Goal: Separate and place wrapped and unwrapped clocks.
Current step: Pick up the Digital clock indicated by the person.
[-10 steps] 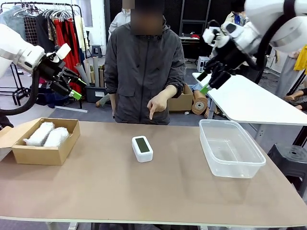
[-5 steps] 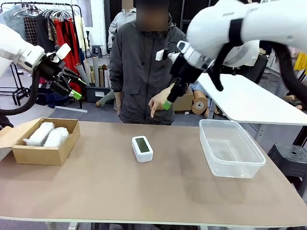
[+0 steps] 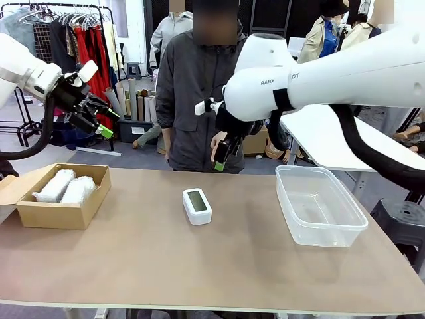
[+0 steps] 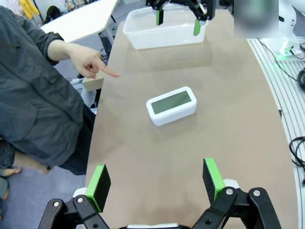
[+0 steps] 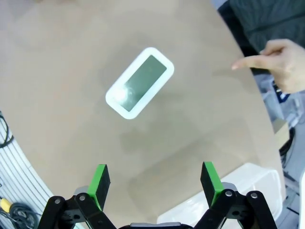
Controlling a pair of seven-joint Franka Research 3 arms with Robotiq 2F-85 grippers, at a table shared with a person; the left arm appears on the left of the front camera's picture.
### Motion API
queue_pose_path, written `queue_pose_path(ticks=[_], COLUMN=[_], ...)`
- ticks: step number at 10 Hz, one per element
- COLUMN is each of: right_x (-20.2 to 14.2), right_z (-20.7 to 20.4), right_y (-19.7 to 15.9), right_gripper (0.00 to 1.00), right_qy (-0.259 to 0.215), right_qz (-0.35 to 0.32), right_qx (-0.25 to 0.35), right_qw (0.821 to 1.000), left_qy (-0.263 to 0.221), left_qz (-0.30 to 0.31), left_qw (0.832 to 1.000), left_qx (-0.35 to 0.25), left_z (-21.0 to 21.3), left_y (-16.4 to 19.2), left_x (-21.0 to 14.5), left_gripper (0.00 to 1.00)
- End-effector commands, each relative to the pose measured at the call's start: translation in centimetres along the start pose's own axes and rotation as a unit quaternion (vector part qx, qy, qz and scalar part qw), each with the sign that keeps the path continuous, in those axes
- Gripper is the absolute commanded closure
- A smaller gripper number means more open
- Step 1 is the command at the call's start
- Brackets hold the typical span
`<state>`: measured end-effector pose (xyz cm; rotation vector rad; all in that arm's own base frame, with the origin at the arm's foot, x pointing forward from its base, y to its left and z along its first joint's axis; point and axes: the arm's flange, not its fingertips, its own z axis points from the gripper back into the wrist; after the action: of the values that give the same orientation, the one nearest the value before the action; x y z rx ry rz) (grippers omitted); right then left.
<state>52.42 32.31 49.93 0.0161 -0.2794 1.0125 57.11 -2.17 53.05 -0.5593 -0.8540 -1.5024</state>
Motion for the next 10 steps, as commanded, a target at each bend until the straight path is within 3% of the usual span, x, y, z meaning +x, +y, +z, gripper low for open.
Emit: queue_pose_path(ticks=[1,2,7,8,10], right_x=[0.8,0.0,0.3,1.8,4.8], right_z=[1.4,0.0,-0.2,-1.4,-3.5], right_y=[-0.4,0.0,-0.2,0.2,1.4], right_gripper=[0.00,0.00,0.00,0.00,0.00], right_qy=[-0.003,0.000,0.002,-0.003,0.004], right_qz=[0.029,0.000,0.006,-0.073,-0.151], right_qx=[0.006,0.000,0.002,0.015,-0.013], right_qw=[1.000,1.000,1.000,0.997,0.988], left_qy=[0.004,0.004,0.004,0.004,0.004], left_qz=[0.003,0.003,0.003,0.003,0.003], left_qw=[1.000,1.000,1.000,1.000,1.000], left_qx=[0.003,0.003,0.003,0.003,0.003], left_z=[0.2,0.2,0.2,0.2,0.2], left_y=[-0.1,-0.1,-0.1,-0.1,-0.1], left_x=[0.1,0.1,0.1,0.1,0.1], left_gripper=[0.00,0.00,0.00,0.00,0.00])
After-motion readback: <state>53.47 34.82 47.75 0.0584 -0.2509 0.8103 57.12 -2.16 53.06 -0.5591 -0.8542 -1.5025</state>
